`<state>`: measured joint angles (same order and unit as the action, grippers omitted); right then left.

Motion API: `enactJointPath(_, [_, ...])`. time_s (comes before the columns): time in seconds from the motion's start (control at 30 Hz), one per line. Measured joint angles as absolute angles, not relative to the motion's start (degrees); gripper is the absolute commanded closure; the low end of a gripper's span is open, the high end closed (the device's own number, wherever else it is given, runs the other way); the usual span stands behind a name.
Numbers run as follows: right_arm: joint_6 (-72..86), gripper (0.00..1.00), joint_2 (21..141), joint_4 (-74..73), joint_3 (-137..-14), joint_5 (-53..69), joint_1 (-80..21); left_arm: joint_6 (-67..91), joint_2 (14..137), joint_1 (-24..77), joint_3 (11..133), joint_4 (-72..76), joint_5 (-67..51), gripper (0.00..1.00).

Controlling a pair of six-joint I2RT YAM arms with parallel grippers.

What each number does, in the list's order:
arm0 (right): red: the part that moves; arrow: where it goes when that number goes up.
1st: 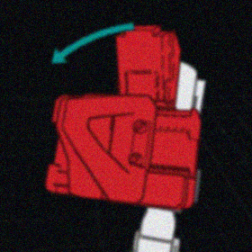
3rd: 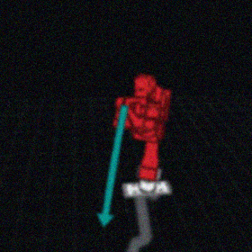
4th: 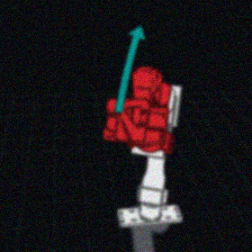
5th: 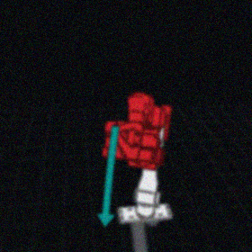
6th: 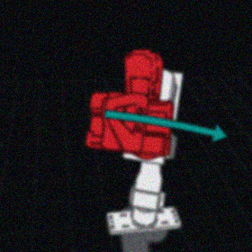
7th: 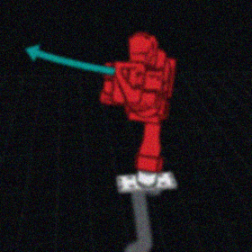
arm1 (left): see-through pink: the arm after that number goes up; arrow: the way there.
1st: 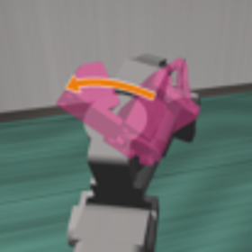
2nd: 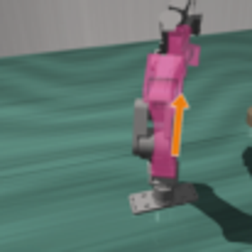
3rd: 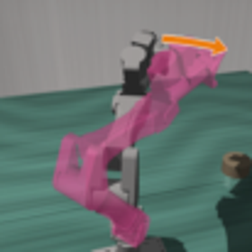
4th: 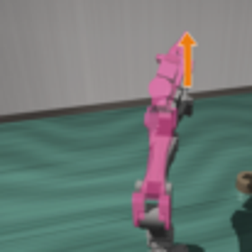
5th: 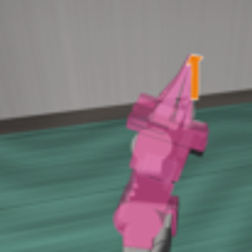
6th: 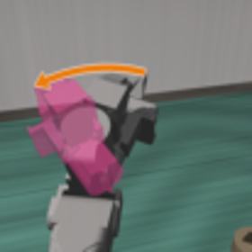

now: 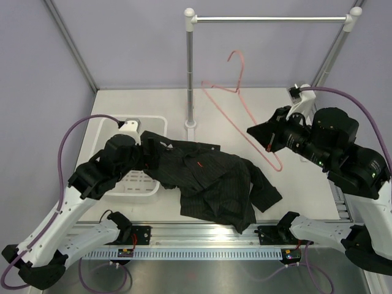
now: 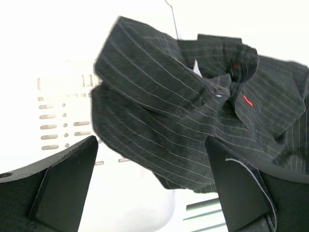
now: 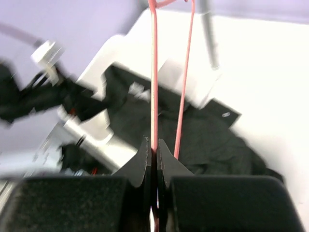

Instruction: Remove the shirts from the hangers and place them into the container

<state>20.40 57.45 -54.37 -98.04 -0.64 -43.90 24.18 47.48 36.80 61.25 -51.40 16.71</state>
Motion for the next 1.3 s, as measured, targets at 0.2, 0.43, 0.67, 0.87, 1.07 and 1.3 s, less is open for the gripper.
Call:
enactJointPath(0.2, [20.8,1.0,67.0,-57.6,-111.2,-18.3,-43.9,24.5,48.0,36.8,62.2,-52.3,21.0,0.01])
enactJointPath(0.43, [18.9,1.0,79.4,-58.0,-119.8,-26.2,-42.5,24.2,55.1,35.7,62.3,-51.8,21.4,0.01])
enactJointPath(0.67, [16.6,1.0,87.4,-57.0,-123.4,-24.0,-31.8,22.7,59.3,29.5,62.3,-48.7,16.8,0.01])
enactJointPath(0.87, [15.7,1.0,88.5,-56.1,-126.2,-20.7,-25.2,21.6,59.8,26.9,62.3,-46.6,13.8,0.07])
enactJointPath(1.07, [15.4,1.0,88.6,-53.9,-126.3,-18.8,-23.9,21.2,60.5,26.4,62.2,-45.5,11.7,0.43])
enactJointPath(1.3, [15.3,1.0,89.8,-53.2,-125.8,-16.9,-22.1,20.9,60.6,26.2,62.2,-44.7,10.0,1.0])
